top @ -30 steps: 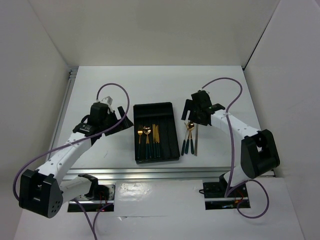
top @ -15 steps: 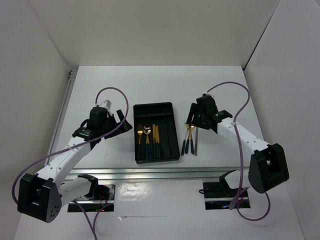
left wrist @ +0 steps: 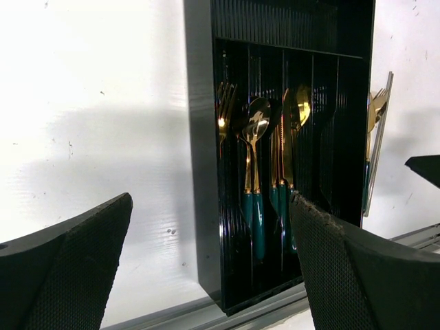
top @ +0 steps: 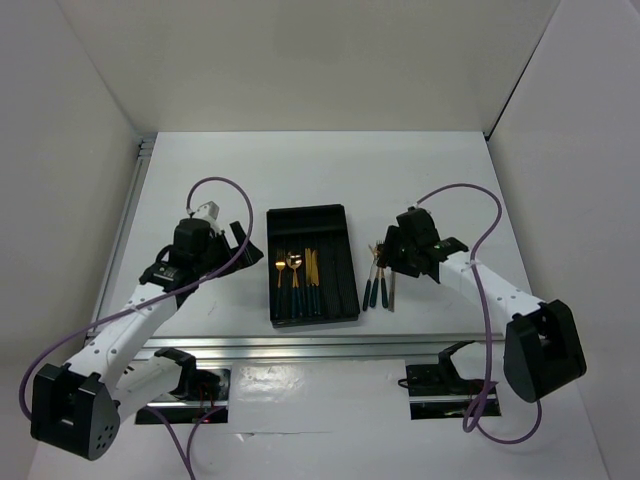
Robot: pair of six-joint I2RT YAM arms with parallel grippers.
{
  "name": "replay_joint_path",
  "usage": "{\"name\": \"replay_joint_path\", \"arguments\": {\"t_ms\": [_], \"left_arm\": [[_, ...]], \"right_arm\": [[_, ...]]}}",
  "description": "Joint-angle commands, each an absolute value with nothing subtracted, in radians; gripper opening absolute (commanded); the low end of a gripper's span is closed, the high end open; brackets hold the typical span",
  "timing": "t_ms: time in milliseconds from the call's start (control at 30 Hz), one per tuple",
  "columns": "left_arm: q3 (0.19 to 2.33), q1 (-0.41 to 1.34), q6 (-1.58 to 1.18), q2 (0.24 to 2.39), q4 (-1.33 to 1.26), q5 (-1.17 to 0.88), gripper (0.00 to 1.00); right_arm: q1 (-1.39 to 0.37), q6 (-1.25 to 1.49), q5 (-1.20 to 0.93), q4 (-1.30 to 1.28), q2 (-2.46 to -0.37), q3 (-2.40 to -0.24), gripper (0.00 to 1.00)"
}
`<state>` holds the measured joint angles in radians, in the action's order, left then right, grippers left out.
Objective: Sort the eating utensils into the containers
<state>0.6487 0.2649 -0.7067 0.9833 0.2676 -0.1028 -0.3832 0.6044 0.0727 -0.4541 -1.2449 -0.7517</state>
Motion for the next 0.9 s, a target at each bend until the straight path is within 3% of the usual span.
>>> {"name": "replay_joint_path", "arguments": {"t_ms": [0,133,867], "left_arm": [[0.664,0.261,-0.692,0.991,0.239,-0.109,1.00],[0.664,0.261,-0.692,1.035,0.229,-0.097,1.00],[0.683,0.261,-0.683,1.066,0.238,-0.066,1.00]], "right_arm": [[-0.379,0.603,0.038,-0.385,-1.244,-0.749,0.61],[-0.388,0.592,0.003,-0.367,-1.311,-0.759,0.47],[-0.512,0.640,0.100,-0.374,-1.515,-0.841,0.46]]}}
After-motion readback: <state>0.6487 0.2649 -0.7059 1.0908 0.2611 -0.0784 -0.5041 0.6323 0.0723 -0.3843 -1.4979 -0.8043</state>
